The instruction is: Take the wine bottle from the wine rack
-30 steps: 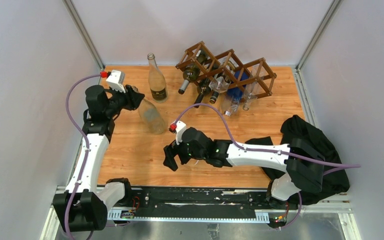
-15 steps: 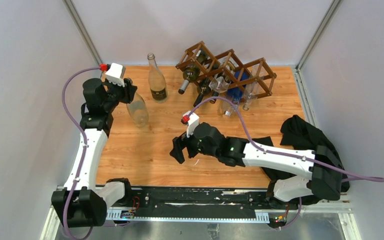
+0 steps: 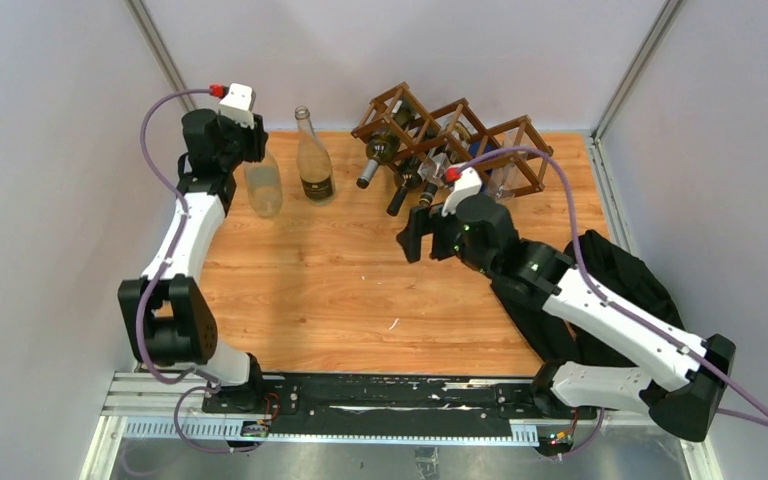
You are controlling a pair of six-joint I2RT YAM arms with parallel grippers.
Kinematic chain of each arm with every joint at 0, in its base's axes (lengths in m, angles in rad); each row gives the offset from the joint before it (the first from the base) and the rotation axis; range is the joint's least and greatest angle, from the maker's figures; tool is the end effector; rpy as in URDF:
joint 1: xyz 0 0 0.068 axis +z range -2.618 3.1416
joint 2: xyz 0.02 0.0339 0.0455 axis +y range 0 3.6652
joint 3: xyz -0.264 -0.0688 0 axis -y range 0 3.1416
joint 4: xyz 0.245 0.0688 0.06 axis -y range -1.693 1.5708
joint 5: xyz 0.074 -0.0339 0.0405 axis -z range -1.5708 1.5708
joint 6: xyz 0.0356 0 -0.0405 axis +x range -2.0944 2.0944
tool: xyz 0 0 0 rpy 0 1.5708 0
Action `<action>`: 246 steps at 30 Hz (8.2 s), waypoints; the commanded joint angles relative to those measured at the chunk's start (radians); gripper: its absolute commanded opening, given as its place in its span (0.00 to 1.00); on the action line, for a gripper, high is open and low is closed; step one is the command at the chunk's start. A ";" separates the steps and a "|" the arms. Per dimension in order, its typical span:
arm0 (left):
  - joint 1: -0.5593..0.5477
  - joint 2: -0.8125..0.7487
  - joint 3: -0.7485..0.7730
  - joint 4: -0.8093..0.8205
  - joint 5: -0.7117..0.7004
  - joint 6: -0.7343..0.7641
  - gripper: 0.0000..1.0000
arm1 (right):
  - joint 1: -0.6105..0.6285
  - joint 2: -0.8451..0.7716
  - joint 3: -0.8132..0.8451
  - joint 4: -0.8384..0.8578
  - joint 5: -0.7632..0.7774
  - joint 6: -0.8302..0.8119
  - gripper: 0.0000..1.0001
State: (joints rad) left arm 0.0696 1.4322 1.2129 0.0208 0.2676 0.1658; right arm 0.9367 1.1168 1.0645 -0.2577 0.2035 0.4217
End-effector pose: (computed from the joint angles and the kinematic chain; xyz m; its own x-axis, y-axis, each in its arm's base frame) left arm 0.3417 0.0144 0.3589 -0.1624 0.1482 -0.9755 0.2214 0.9689 0.1104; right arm 0.1573 0.2017 0.3647 -0.4412 0.0767 -0.8941 -0.5419 0.7715 0.3336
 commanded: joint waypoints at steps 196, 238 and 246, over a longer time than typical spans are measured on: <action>-0.160 -0.511 -0.288 -0.668 0.484 0.460 1.00 | 0.004 0.149 0.107 -0.224 -0.027 0.389 0.00; -0.364 -0.682 -0.512 -0.726 0.357 1.173 0.96 | 0.148 0.509 0.590 -0.460 -0.696 0.024 0.00; -0.364 -0.735 -0.549 -0.577 0.367 1.037 0.17 | 0.133 0.480 0.611 -0.500 -0.579 0.008 0.66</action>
State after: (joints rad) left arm -0.2905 0.7410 0.6922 -0.7090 0.6250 1.3235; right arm 1.0672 1.6421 1.6230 -0.7853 -0.4168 0.4637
